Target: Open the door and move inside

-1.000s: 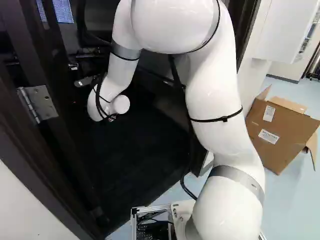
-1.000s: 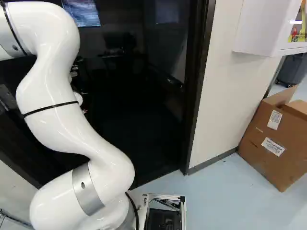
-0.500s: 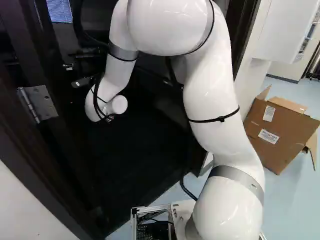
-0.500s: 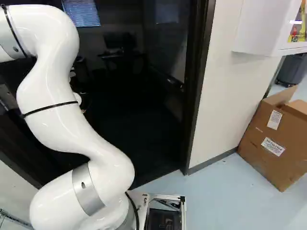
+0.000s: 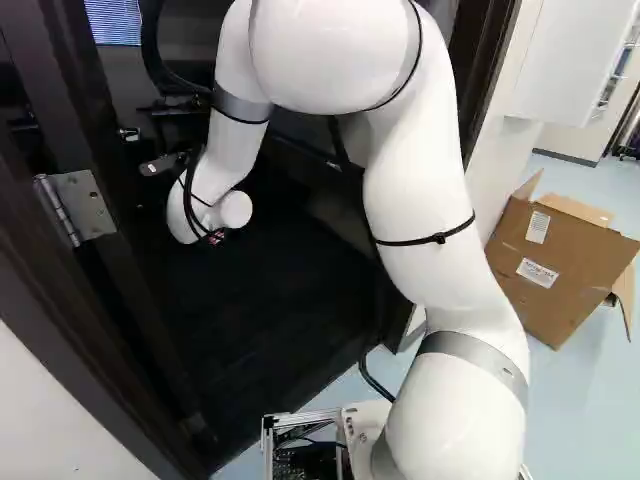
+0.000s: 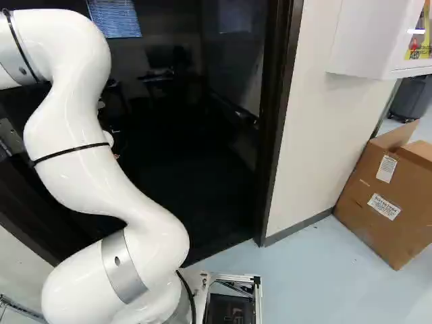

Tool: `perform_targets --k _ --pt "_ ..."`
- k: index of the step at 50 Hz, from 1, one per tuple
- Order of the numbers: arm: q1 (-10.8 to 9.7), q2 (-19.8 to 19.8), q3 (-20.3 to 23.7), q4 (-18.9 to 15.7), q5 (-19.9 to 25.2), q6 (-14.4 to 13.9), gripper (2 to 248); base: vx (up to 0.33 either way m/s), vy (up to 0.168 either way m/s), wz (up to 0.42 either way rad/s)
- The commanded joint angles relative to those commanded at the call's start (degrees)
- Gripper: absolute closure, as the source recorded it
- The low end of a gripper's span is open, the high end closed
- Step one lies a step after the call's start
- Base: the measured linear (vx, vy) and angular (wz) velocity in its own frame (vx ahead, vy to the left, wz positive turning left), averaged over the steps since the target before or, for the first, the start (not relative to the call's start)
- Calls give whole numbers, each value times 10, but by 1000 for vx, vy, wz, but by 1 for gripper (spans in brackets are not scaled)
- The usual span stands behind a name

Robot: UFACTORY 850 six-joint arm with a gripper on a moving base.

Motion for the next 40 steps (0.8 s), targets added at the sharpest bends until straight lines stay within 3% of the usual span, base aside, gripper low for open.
perform_targets --k 40 --pt "2 -3 -4 0 0 0 3 0 0 0"
